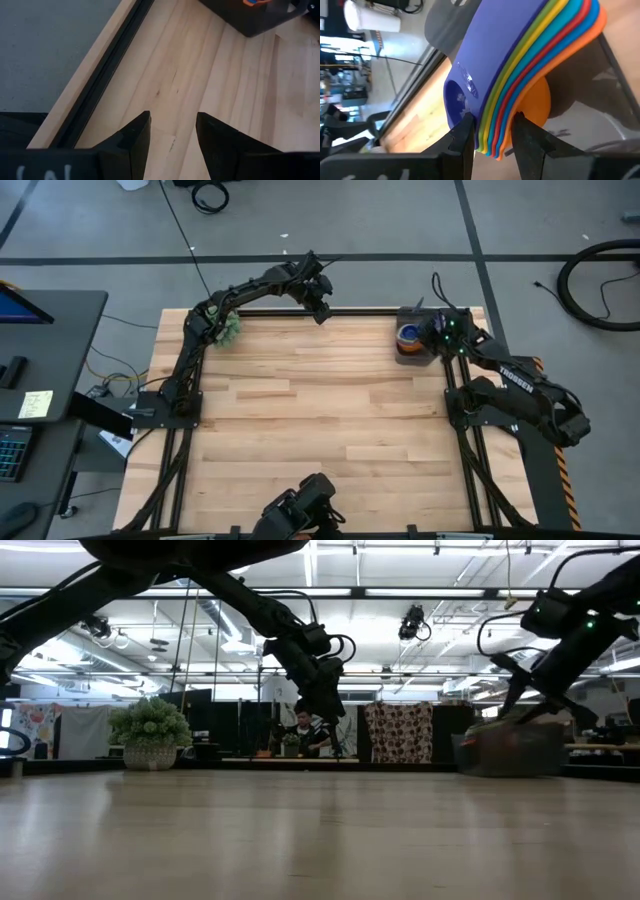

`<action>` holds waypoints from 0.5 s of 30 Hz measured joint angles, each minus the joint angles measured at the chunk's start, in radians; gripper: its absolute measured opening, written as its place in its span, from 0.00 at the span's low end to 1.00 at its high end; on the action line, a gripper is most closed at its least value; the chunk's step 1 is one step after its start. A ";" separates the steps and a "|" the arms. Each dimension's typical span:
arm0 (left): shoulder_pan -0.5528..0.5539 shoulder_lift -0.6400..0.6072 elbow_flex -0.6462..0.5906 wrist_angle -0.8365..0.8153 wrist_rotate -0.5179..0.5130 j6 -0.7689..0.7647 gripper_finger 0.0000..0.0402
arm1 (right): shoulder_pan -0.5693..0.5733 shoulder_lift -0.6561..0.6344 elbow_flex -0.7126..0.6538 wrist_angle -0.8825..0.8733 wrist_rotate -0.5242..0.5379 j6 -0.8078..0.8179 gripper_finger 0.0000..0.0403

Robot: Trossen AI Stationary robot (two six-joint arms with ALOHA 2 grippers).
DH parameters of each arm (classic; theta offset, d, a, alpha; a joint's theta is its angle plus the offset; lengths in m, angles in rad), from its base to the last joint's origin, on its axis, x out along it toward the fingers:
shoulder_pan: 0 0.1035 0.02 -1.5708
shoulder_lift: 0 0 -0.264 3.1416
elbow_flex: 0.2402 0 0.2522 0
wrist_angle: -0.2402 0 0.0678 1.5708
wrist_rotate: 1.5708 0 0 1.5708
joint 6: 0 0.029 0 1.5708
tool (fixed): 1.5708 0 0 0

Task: Nest measuring cups in basket
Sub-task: Put the nested measuring cups into the black bin

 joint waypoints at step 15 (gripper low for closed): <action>0.000 0.000 0.000 0.000 0.000 0.000 0.40 | 0.000 -0.001 -0.062 0.078 -0.025 0.049 0.31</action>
